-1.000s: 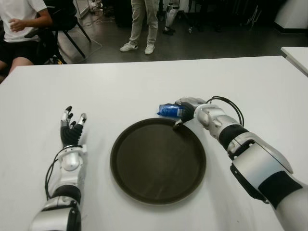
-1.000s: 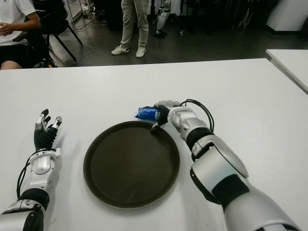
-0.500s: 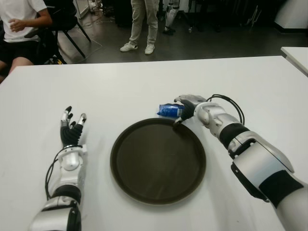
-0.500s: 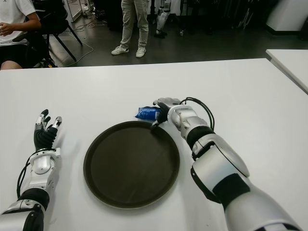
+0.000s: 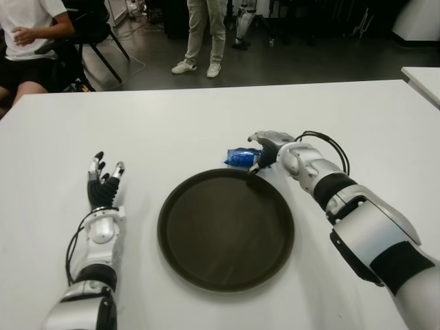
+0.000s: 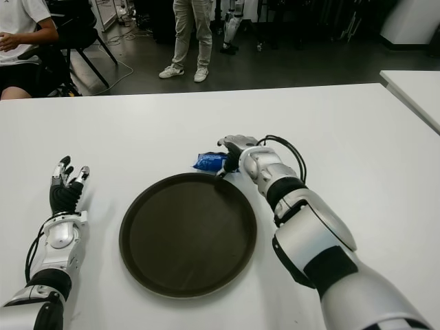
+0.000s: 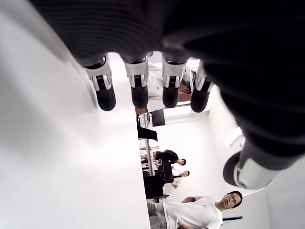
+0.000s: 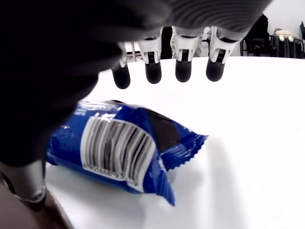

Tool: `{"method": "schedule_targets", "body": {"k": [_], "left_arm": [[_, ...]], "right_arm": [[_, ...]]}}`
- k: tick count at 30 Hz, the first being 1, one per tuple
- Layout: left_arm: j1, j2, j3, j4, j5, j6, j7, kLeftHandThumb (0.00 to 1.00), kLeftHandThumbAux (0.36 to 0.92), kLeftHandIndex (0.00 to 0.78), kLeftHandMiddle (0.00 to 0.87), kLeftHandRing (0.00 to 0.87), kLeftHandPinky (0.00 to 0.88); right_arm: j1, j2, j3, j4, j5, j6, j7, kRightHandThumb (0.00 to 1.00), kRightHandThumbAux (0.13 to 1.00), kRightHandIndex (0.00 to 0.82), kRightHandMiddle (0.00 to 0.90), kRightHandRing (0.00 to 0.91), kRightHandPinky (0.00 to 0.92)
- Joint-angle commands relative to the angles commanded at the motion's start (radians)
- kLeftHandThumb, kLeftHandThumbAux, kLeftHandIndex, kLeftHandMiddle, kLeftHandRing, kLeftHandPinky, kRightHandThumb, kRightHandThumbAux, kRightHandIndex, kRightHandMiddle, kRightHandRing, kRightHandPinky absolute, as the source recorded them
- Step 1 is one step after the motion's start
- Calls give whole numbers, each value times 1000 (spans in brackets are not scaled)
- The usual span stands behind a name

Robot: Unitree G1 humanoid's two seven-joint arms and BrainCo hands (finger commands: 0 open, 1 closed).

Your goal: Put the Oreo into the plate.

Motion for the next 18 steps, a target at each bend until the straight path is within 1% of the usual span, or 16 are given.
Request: {"method": "schedule_targets", "body": {"k": [7,18], "left_arm": [[1,2,-3,4,2,-3,-2,322,583,2,5,0,0],[0,-6,2,3,-7,-8,-2,350,574,7,5,0,0]], "right_arm": [[1,0,-3,1,2,2,1,0,634,0,0,0,0],[1,-2,5,5,-9,1,-2,0,633,0,0,0,0]]}}
